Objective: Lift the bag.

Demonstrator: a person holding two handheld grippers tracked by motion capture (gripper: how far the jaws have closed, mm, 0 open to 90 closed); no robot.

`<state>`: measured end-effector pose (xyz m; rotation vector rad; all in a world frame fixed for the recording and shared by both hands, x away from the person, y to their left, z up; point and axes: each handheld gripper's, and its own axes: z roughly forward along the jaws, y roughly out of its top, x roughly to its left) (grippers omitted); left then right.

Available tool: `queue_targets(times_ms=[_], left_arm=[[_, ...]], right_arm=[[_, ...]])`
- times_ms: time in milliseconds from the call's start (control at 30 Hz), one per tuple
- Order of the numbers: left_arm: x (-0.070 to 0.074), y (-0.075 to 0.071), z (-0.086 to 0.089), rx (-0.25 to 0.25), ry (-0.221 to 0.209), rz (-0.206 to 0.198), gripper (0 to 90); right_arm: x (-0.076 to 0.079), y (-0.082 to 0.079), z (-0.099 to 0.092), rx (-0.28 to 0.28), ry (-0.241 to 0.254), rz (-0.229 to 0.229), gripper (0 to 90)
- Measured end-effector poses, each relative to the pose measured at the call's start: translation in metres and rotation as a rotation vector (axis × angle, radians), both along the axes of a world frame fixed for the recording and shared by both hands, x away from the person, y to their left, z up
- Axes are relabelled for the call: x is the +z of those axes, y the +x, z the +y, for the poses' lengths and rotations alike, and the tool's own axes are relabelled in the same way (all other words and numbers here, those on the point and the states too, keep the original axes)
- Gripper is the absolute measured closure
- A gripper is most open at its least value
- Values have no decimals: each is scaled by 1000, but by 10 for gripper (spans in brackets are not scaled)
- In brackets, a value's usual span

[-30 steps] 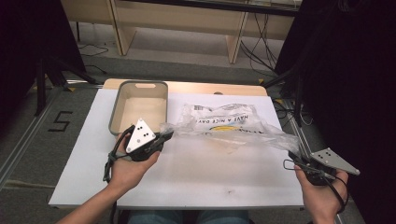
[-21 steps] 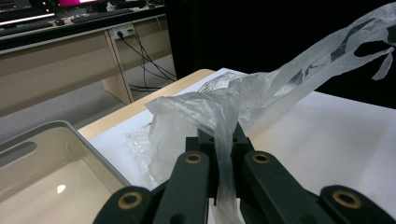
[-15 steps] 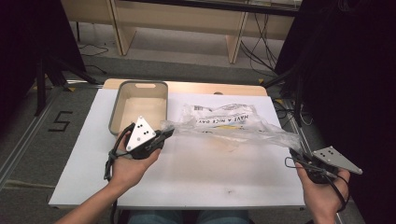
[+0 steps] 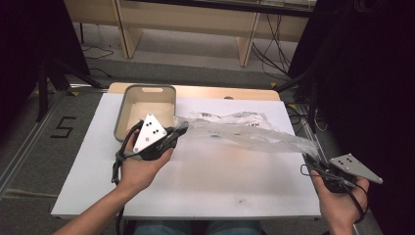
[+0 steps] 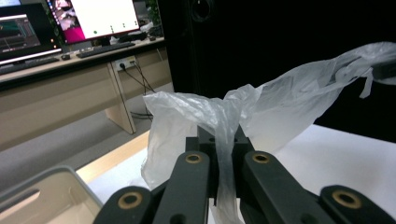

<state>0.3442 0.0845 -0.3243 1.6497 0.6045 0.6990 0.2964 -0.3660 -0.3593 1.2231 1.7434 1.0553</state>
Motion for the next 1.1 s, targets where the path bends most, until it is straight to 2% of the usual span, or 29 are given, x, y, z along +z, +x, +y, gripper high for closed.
queue_targets(times_ms=[333, 600, 867, 1100], left_arm=[[22, 0, -6, -15, -17, -50, 894], [33, 4, -5, -1, -29, -74, 894], [28, 21, 1, 52, -24, -59, 894], [17, 41, 6, 110, -8, -45, 893]], right_arm=[[0, 0, -1, -3, 6, -2, 900], [3, 0, -1, -5, 7, -13, 900], [8, 7, 5, 9, 4, -29, 900], [7, 26, 14, 12, 8, -44, 900]])
